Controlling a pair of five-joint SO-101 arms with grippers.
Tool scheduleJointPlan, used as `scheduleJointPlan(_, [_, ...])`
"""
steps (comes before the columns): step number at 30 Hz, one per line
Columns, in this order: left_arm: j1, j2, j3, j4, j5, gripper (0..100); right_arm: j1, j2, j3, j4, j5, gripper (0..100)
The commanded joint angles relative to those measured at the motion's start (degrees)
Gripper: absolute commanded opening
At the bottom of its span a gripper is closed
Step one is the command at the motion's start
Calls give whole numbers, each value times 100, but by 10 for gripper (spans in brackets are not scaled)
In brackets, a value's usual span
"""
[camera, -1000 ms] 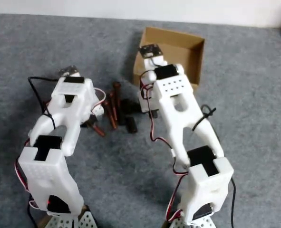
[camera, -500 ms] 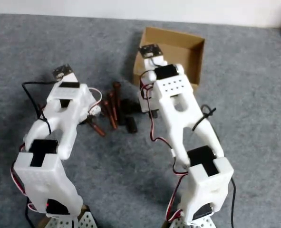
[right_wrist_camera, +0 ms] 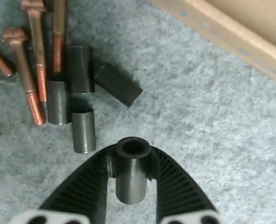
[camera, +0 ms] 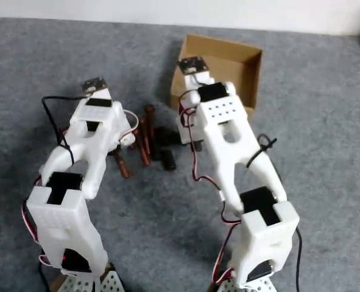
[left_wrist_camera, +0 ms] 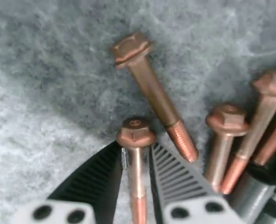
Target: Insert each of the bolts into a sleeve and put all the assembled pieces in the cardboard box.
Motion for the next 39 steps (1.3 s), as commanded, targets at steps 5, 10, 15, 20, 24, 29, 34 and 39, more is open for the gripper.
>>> scheduleJointPlan(5, [400, -1481, -796, 1108, -484, 4, 57, -374, -13, -127, 105, 5])
scheduleJointPlan(10, [593, -3266, -1323, 1477, -985, 4, 66, -382, -48, -136, 105, 5])
scheduleJointPlan(15, [567, -4822, -1332, 1495, -1978, 4, 22, -892, -13, -224, 105, 5])
scheduleJointPlan(20, [593, -5974, -1288, 1521, -2567, 4, -101, -1956, 4, -171, 79, 5])
scheduleJointPlan(24, [602, -6721, -602, 1530, -2576, 4, -330, -3099, 593, -215, 62, 5])
scheduleJointPlan(29, [576, -8242, 497, 1310, -2567, 4, -1385, -5429, 2624, -1068, 97, 5])
scheduleJointPlan(34, [602, -9789, 1640, 369, -2418, 4, -1938, -8101, 5596, -3073, 105, 5])
scheduleJointPlan(39, [593, -10651, 3090, -1125, -1521, 4, -1956, -10519, 7978, -4699, 105, 5])
